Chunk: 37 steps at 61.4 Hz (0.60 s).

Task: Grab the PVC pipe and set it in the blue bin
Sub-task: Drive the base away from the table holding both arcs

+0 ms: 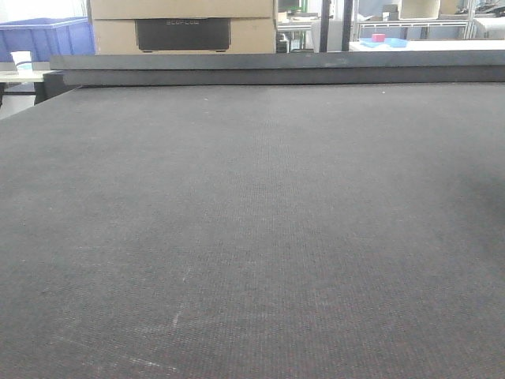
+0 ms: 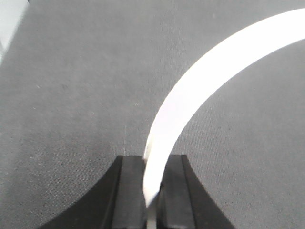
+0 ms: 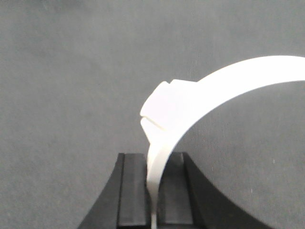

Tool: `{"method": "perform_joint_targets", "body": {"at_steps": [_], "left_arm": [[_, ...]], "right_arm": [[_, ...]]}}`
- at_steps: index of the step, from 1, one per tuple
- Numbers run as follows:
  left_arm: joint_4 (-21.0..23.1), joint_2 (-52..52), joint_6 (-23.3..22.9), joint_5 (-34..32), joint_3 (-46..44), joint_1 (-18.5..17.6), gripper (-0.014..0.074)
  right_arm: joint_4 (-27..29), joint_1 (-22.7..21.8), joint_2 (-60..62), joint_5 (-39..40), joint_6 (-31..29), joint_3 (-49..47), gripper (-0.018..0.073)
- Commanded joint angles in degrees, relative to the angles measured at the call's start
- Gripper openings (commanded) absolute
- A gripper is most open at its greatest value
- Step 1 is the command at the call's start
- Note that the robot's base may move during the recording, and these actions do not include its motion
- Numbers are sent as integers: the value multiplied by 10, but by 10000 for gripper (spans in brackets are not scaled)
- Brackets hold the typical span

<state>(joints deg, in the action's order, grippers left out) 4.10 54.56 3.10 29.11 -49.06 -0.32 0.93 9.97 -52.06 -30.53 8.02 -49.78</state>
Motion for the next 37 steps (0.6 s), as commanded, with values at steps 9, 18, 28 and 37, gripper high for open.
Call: {"method": "perform_joint_targets", "body": {"at_steps": [9, 18, 28, 37], "left_arm": [[6, -122, -3, -150, 92, -1, -111], [6, -176, -3, -155, 96, -1, -111], [6, -211, -3, -171, 96, -1, -111], [6, -220, -3, -184, 96, -1, -111]], "right_arm": [[-9, 0, 117, 82, -6, 73, -168], [-9, 0, 159, 89, -6, 74, -168], [-9, 0, 198, 126, -6, 74, -168], [-9, 0, 213, 134, -6, 74, -168]]}}
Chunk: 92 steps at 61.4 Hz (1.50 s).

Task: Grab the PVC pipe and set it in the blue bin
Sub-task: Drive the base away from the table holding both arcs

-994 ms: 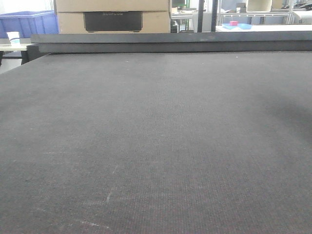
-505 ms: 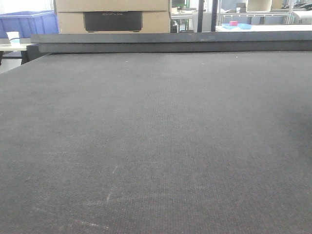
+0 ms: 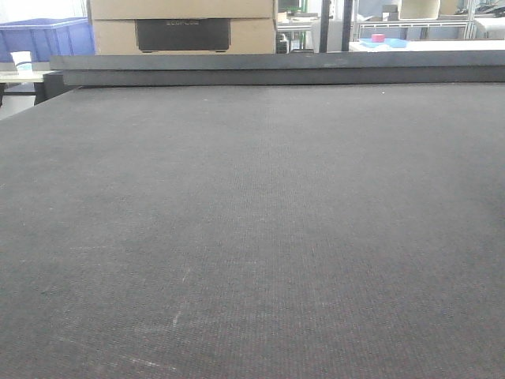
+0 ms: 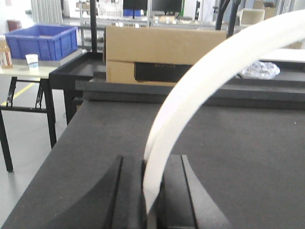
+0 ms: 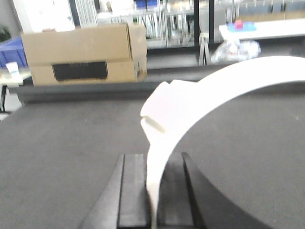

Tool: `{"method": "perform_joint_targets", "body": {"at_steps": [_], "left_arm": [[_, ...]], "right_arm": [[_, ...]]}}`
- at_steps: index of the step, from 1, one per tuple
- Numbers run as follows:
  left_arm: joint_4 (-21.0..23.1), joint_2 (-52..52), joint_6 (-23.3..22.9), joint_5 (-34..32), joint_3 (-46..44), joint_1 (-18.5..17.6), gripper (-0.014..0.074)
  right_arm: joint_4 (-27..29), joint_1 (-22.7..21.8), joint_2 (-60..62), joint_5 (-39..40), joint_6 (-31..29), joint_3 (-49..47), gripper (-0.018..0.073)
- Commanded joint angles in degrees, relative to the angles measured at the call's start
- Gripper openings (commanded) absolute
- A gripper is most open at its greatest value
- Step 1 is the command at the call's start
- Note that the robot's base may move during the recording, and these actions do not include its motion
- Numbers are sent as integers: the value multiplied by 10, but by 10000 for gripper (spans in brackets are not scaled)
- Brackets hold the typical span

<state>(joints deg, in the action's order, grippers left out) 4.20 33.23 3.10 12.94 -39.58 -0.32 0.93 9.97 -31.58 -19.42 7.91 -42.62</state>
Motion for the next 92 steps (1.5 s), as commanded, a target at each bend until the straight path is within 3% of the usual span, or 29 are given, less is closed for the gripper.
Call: {"method": "perform_joint_targets", "body": {"at_steps": [1, 13, 34, 44, 49, 55, 92], "left_arm": [[5, -7, -3, -23, 1, -1, -111], [5, -7, -3, -23, 1, -1, -111], [11, -7, -3, -39, 1, -2, -111], [11, -7, -3, -80, 0, -57, -111], [-1, -7, -3, -84, 0, -90, -111], [-7, -7, -3, -83, 0, -104, -111], [-7, -7, -3, -83, 0, -102, -111]], "right_arm": [[-9, 0, 9, 24, -5, 2, -168], [-9, 0, 22, 75, -5, 2, -168], [-13, 0, 24, 75, -5, 2, -168], [-15, 0, 24, 72, -5, 2, -168], [-54, 0, 24, 62, -11, 2, -168], [-92, 0, 24, 51, -38, 2, -168], [-97, 0, 24, 31, -38, 2, -168]]}}
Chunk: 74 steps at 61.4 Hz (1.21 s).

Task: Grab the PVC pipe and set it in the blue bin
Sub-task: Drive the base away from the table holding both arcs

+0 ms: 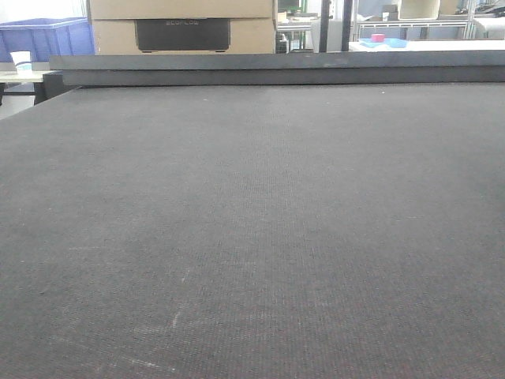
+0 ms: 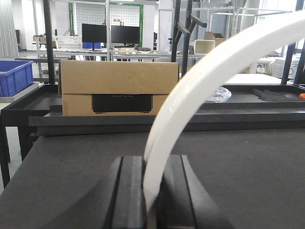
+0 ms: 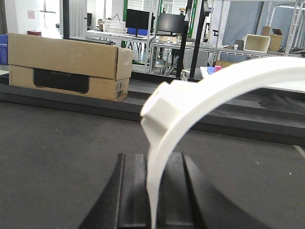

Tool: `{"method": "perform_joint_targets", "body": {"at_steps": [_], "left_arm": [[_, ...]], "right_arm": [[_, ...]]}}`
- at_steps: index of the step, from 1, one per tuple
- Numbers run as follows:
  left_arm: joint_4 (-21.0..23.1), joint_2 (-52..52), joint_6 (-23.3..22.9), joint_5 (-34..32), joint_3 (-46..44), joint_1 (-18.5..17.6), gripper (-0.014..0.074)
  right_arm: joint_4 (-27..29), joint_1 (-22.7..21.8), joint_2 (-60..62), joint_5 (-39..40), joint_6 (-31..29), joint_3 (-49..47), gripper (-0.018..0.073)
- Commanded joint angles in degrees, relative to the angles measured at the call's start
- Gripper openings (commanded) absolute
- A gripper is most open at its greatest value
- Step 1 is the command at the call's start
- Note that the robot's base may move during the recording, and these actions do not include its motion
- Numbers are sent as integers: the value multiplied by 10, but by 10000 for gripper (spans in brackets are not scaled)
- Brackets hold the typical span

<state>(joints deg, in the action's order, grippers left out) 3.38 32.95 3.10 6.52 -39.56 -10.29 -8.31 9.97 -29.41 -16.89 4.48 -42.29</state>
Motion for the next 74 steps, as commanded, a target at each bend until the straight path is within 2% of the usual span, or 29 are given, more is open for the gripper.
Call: {"method": "perform_joint_targets", "body": {"at_steps": [1, 74], "left_arm": [[1, -4, -3, -19, 0, -3, -111], [1, -4, -3, -19, 0, -3, -111]], "right_arm": [[-5, 0, 2, 6, -3, -1, -168], [-5, 0, 2, 6, -3, -1, -168]]}}
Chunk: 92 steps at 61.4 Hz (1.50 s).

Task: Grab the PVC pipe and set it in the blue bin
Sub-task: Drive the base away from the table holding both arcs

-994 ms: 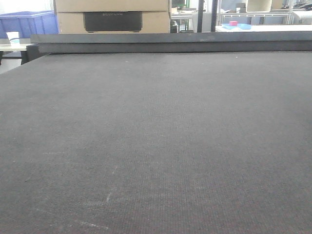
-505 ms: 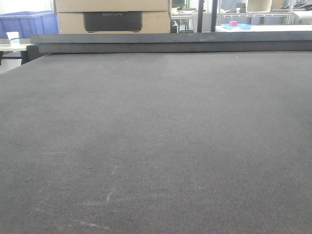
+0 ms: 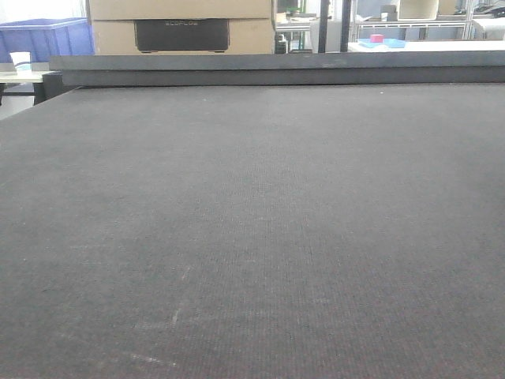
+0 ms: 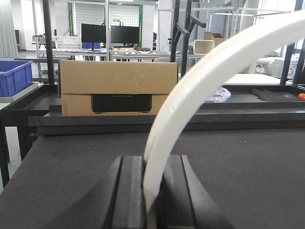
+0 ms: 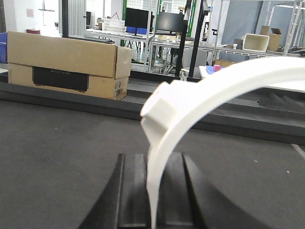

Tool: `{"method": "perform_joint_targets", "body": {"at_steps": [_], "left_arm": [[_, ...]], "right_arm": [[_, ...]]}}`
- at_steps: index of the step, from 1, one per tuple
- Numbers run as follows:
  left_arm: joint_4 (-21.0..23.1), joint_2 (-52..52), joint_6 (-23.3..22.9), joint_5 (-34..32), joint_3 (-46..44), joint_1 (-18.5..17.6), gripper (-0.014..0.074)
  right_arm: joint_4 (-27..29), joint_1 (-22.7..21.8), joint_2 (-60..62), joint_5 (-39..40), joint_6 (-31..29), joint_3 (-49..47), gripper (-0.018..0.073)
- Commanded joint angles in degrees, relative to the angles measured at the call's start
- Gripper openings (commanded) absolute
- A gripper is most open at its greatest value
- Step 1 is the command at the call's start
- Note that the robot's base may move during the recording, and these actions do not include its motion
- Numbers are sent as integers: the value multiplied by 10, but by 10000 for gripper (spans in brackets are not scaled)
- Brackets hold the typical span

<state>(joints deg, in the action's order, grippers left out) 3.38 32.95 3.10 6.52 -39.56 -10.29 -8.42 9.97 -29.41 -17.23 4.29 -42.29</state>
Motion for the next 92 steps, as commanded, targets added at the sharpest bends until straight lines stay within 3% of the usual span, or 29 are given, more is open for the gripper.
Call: {"method": "perform_joint_targets", "body": {"at_steps": [1, 92], "left_arm": [[1, -4, -3, -19, 0, -3, -111], [1, -4, -3, -20, 0, -3, -111]], "right_arm": [[-4, 0, 2, 9, -1, -1, -168], [-4, 0, 2, 9, -1, -1, -168]]}}
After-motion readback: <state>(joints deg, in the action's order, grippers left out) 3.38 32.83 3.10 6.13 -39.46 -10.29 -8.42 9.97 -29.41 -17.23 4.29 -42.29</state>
